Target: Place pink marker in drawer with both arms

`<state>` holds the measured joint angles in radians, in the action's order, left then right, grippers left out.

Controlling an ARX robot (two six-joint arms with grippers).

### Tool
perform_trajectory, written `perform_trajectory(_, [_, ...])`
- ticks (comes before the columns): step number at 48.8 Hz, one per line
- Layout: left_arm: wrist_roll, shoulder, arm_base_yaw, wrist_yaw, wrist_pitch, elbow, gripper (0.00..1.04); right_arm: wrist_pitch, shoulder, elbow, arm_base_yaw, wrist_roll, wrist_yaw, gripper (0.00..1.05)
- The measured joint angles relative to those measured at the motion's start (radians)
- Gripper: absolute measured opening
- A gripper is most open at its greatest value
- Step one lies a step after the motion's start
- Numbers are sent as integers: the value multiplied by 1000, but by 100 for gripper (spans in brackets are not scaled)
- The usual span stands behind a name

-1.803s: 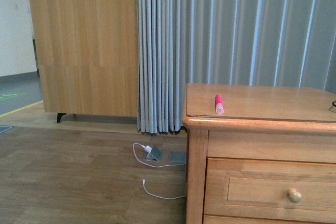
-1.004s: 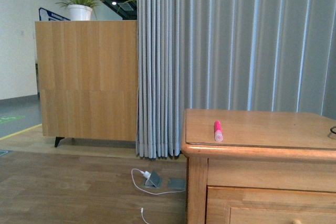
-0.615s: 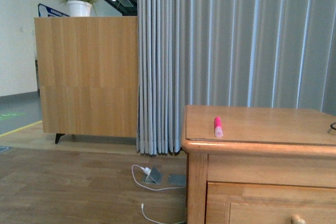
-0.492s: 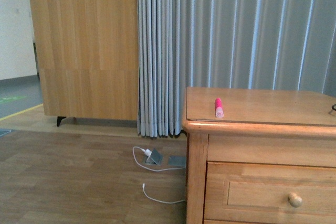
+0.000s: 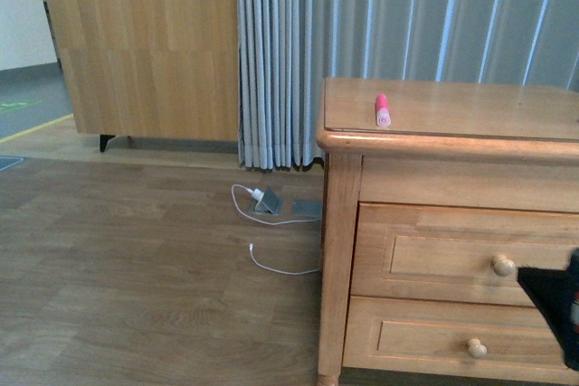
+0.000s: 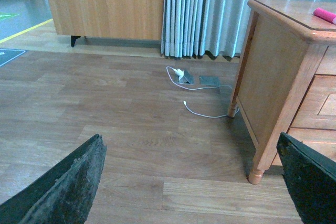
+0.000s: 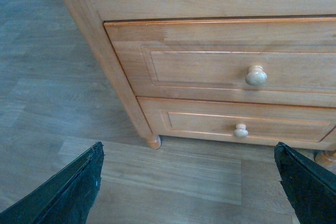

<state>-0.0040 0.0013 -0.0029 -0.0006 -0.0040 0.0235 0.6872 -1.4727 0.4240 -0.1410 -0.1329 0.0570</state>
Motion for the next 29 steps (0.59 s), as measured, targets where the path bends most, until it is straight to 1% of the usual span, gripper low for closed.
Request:
perform_trajectory(5, [0,0,0,0,0,0,99,77,-216,121,-8,2,-43,96])
perform_trajectory(11, [0,0,0,0,0,0,99,122,-402,256,-4,3,-85,96])
perform_trajectory(29, [0,0,0,0,0,0,99,140,-624,480,30,15,-109,96])
